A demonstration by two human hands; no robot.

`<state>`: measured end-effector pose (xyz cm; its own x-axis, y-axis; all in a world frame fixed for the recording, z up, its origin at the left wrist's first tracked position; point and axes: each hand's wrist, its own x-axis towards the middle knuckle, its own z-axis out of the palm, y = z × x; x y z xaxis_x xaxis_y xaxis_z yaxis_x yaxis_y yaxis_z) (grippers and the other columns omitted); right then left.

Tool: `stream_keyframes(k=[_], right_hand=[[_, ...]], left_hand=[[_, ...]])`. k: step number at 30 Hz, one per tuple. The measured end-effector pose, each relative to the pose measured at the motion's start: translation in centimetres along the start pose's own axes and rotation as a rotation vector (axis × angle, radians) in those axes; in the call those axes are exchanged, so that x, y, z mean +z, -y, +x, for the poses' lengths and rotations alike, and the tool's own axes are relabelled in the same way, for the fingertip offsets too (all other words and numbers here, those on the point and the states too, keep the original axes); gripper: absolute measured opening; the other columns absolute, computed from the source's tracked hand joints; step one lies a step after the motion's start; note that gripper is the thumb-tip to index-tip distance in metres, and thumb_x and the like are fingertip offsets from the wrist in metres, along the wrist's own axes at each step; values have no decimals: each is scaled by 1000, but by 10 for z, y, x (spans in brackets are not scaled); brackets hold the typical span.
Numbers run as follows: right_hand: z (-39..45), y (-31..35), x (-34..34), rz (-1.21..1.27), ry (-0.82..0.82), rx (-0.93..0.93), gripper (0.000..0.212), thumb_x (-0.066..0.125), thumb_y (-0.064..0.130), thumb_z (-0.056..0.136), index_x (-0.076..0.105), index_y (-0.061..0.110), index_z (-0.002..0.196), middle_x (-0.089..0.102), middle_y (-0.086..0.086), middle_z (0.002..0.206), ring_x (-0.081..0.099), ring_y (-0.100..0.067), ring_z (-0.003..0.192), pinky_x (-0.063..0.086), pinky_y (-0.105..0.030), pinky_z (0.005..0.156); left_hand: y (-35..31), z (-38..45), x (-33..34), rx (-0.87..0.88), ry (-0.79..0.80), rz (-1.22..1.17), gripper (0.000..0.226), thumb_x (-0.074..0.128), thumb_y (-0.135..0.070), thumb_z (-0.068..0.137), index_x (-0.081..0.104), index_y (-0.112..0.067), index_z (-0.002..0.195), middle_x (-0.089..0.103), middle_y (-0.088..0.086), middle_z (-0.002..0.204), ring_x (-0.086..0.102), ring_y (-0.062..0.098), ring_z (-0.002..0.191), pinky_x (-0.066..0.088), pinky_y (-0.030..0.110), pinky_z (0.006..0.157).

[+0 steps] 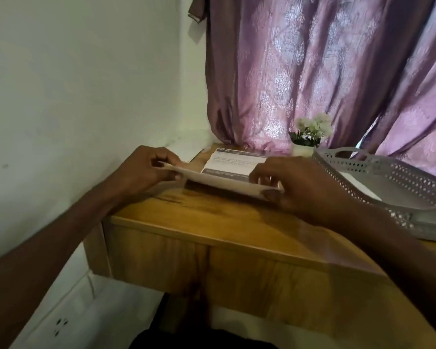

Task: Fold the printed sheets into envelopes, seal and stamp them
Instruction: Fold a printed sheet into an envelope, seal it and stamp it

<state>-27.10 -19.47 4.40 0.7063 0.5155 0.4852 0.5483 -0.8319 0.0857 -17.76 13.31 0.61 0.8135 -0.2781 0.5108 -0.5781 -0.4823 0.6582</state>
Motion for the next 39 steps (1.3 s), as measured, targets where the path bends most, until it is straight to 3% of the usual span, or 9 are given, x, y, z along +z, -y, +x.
stream_keyframes(k=[5,7,9,12,14,17,21,33,39], right_hand=[[-28,5,19,128,184,129,38,64,74,81,68,44,104,65,22,106,60,2,96,54,-36,88],[-32,4,18,247,164,201,43,58,81,79,69,45,99,67,24,106,62,4,97,55,-36,89],[-30,6,19,306,70,237,37,59,72,86,72,40,101,69,22,108,63,3,98,55,-40,91],[-12,15,29,289,26,297,39,51,59,99,69,33,122,67,11,131,61,-11,119,47,-41,106],[4,27,41,294,130,360,50,42,58,103,56,30,142,54,4,151,51,-19,136,39,-42,114],[20,42,63,243,358,375,66,27,64,104,29,29,160,30,1,167,32,-24,151,27,-48,121],[20,38,76,161,456,357,69,16,63,105,14,28,165,10,4,173,9,-18,159,8,-50,128],[-46,-17,60,58,467,612,77,8,68,101,4,25,165,0,4,173,1,-17,159,4,-52,127],[-51,-10,56,65,385,658,76,13,66,102,11,22,164,6,0,173,7,-20,159,8,-53,127]], left_hand=[[-8,-36,-12,-89,196,258,35,59,1,100,83,-25,100,74,-5,122,63,18,119,46,39,113],[-14,-39,-10,-90,169,287,34,61,-1,100,82,-27,105,71,-4,128,60,16,121,44,31,110],[-22,-37,-1,-66,123,334,26,59,-14,105,77,-26,120,66,-1,139,57,16,125,39,27,110],[-34,-27,25,-80,224,492,49,44,-43,109,46,-25,155,44,0,163,43,23,146,30,38,122],[-42,-21,46,-121,338,530,66,36,-57,107,24,-26,164,29,1,171,35,25,152,29,40,122],[-38,-16,68,-162,477,690,78,22,-66,104,12,-20,167,14,3,175,20,24,159,17,45,127],[-26,-13,70,-183,510,753,78,15,-67,104,7,-22,167,7,0,176,10,19,161,7,44,128],[-25,-14,66,-170,531,766,78,13,-67,104,3,-24,168,1,-3,176,4,17,162,2,45,128],[-31,-18,66,-147,523,765,69,16,-58,108,5,-25,168,1,-2,176,6,19,162,1,48,128]])
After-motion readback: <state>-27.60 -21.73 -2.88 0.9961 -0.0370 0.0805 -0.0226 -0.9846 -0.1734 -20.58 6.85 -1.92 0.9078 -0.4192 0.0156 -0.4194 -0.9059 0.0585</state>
